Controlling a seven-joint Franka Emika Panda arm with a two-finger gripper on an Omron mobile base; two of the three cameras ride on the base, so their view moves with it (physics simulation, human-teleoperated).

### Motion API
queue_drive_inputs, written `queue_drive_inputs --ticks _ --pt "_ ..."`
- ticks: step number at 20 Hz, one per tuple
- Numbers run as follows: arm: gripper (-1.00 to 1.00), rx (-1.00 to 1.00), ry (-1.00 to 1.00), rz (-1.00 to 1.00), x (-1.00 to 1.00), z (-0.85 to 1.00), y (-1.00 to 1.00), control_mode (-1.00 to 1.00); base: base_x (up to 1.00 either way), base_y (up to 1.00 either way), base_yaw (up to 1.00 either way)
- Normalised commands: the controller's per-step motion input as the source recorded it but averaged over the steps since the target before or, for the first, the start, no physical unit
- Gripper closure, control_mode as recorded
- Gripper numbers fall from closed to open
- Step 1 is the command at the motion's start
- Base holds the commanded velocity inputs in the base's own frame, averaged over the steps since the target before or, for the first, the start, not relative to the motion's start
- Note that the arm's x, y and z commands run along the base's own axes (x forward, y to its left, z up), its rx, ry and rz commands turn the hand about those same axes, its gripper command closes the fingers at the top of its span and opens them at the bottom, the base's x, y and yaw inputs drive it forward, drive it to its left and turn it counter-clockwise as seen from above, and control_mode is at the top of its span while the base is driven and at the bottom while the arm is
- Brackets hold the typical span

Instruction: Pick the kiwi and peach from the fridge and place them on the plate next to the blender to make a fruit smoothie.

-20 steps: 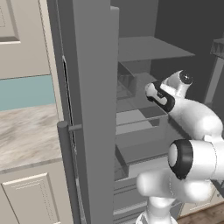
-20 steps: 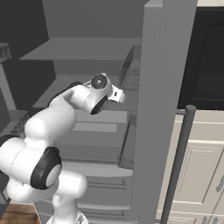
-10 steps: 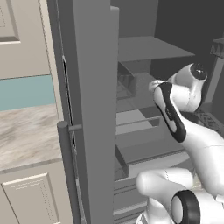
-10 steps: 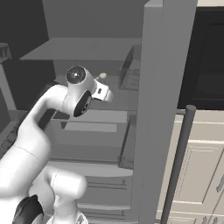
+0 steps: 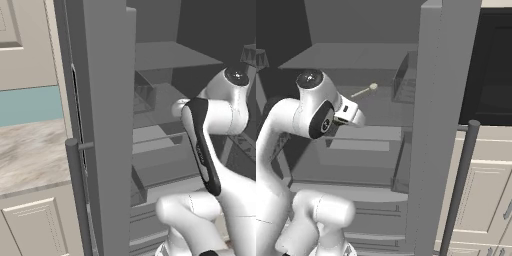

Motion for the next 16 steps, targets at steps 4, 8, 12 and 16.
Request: queue_drive_inputs --ticks 4,8,12,16 --pt "1.00 0.00 0.00 0.00 -0.25 0.00 0.00 1.00 -0.75 -0.11 -0.14" --pt "1.00 0.00 0.00 0.00 0.00 0.00 0.00 1.00 -1.00 -0.11 -0.45" --pt "1.00 0.00 0.00 0.00 0.00 0.00 0.00 1.00 -0.95 -0.01 -0.65" --pt "1.00 0.00 0.00 0.00 0.00 0.00 0.00 1.00 -0.31 -0.42 -0.72"
